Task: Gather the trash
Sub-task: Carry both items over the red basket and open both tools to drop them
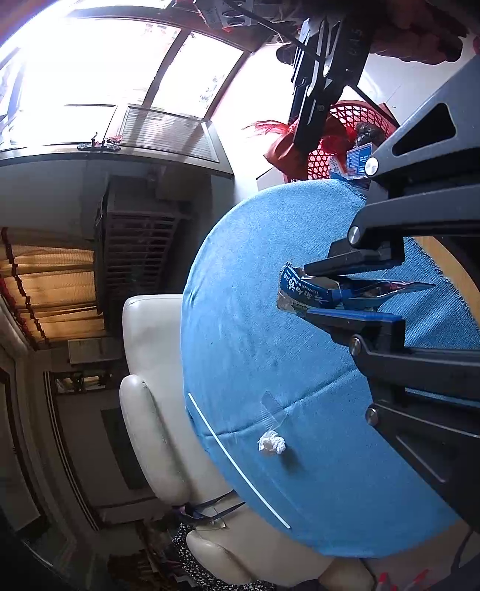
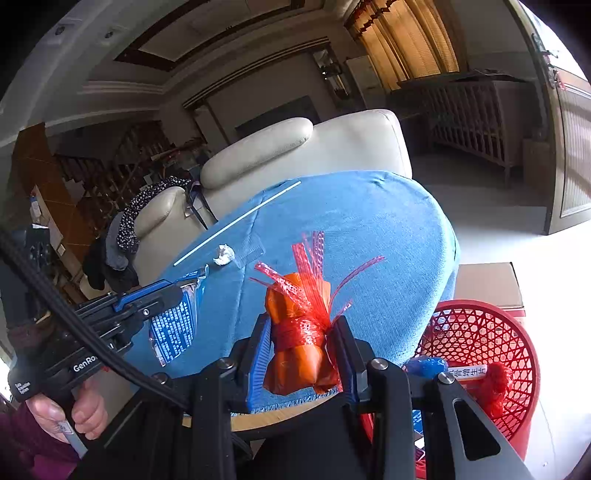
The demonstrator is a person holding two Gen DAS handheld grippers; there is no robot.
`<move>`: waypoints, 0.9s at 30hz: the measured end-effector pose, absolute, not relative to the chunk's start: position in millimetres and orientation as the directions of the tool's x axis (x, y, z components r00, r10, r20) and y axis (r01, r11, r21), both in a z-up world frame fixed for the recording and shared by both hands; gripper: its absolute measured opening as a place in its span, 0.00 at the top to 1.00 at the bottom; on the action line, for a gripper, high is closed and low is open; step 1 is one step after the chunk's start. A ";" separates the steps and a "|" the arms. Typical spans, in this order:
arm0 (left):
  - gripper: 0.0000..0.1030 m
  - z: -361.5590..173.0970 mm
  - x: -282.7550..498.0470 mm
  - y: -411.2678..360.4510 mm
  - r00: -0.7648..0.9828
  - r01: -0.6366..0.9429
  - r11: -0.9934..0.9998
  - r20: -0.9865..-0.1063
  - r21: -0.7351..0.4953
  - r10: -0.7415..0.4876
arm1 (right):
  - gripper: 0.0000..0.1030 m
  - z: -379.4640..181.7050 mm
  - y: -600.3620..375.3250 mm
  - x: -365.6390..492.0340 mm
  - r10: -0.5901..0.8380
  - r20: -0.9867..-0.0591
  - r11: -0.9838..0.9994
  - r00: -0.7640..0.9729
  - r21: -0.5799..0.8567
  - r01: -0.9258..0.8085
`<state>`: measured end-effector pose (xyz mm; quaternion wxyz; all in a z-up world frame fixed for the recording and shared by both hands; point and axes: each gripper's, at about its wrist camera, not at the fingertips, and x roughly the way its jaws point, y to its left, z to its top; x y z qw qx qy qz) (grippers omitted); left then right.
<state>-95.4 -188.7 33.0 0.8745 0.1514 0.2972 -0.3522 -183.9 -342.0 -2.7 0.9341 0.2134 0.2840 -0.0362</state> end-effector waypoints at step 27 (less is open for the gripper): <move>0.82 5.1 -118.7 -211.5 0.485 0.785 0.614 -0.693 0.076 -0.534 | 0.65 -15.8 -357.2 -189.2 0.054 -0.560 0.878 0.827 0.422 0.228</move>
